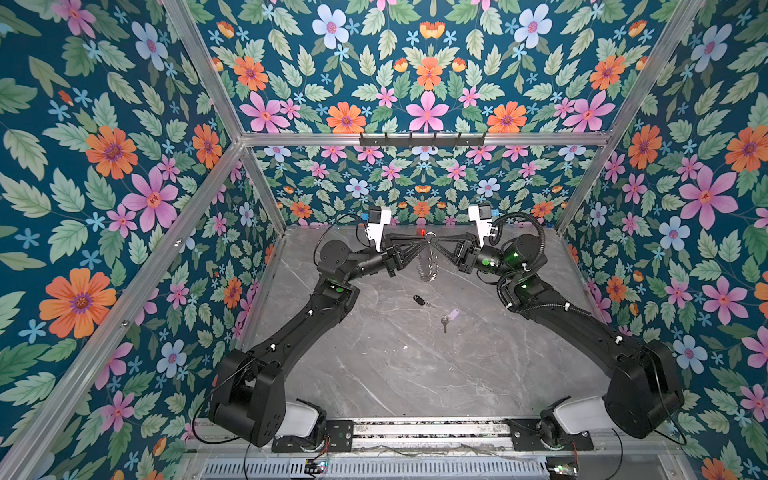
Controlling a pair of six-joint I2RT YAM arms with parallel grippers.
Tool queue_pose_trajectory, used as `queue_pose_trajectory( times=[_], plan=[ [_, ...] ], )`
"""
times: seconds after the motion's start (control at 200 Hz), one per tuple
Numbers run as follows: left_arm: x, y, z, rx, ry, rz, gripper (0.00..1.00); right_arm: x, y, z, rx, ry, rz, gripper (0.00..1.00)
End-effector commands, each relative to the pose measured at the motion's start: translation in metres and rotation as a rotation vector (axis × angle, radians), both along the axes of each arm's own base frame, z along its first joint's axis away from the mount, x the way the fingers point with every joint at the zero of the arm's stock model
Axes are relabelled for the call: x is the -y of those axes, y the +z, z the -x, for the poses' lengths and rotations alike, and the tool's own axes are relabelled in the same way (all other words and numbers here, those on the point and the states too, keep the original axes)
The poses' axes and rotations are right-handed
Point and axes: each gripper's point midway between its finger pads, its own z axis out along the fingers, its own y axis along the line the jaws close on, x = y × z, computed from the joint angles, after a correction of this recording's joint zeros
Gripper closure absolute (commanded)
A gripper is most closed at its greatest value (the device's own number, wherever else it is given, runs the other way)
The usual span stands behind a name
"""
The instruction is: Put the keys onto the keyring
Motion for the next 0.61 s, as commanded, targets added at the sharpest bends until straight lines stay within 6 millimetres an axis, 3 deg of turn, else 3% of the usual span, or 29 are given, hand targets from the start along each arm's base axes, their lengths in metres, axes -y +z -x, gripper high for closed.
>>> queue_pose_trajectory(
  times=[0.0,0.34,0.6],
  plan=[
    [0.000,0.010,0.006,0.042,-0.022,0.020,0.76,-0.002,0.013,0.011,0.049,0.046,-0.021,1.00],
    [0.002,0.009,0.004,0.036,-0.030,0.017,0.84,-0.010,0.005,0.016,0.039,0.080,0.013,1.00],
    [0.002,0.008,0.005,0.031,-0.023,-0.003,0.81,-0.010,0.000,0.020,0.052,0.080,0.055,1.00]
  ],
)
